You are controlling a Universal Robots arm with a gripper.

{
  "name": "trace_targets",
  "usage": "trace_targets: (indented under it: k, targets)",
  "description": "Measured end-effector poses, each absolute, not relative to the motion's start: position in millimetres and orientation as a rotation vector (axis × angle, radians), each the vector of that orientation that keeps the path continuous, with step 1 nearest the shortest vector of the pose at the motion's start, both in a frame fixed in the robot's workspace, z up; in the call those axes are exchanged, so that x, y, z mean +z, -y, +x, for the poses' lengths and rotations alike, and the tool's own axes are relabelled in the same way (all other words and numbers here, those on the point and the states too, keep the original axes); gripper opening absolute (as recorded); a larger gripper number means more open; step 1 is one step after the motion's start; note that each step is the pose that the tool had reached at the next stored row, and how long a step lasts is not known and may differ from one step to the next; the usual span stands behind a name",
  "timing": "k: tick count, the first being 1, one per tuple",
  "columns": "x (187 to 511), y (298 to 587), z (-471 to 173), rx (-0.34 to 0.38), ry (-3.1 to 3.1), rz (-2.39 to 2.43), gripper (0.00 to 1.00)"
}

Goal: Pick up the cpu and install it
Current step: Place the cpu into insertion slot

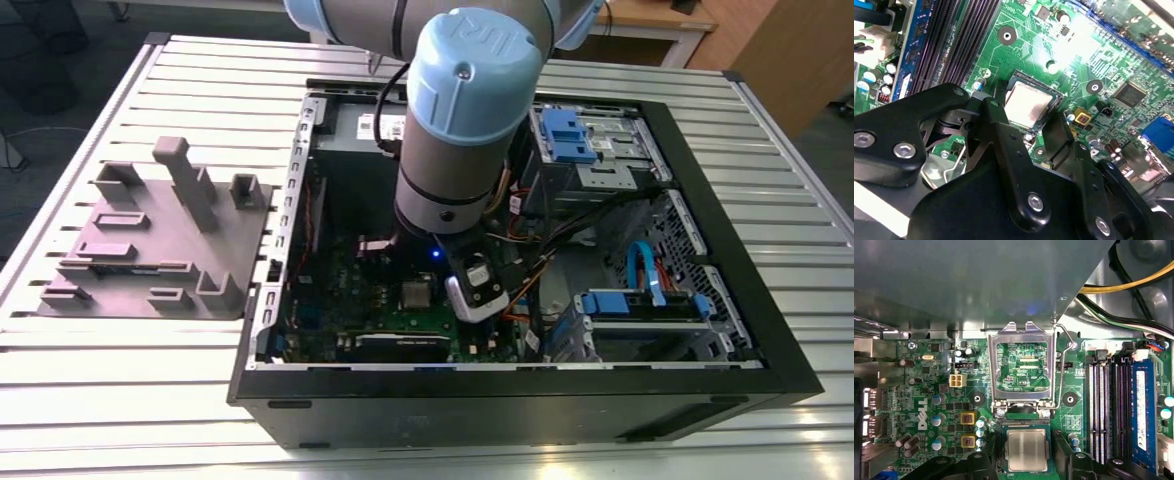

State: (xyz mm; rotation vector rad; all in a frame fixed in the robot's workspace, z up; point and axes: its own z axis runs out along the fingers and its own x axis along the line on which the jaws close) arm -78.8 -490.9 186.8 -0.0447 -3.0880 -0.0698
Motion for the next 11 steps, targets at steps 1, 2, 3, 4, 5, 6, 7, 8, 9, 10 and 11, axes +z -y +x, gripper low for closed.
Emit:
trace_targets:
  k: [1,2,3,4,5,6,7,8,9,10,11]
  targets:
    - [186.3,491.0,-78.6,-0.070,3.088,-0.045,0.56]
    - [186.1,491.0,-78.6,-0.069,3.088,-0.045,0.56]
    - [186.1,491.0,-78.6,-0.069,3.088,-0.045,0.56]
    - [186.1,491.0,-78.6,-0.069,3.088,-0.045,0.56]
    - [186.1,491.0,-78.6,-0.068,3.088,-0.045,0.56]
    - [186.0,491.0,-78.6,-0.068,3.088,-0.045,0.56]
    - [186.0,491.0,-78.6,-0.068,3.088,-0.045,0.56]
    - [186.0,491.0,-78.6,-0.068,3.088,-0.045,0.56]
    - [186.0,490.9,-78.6,-0.068,3.089,-0.045,0.56]
    - [185.9,490.9,-78.7,-0.068,3.090,-0.045,0.56]
    - [185.9,490.9,-78.7,-0.068,3.092,-0.045,0.56]
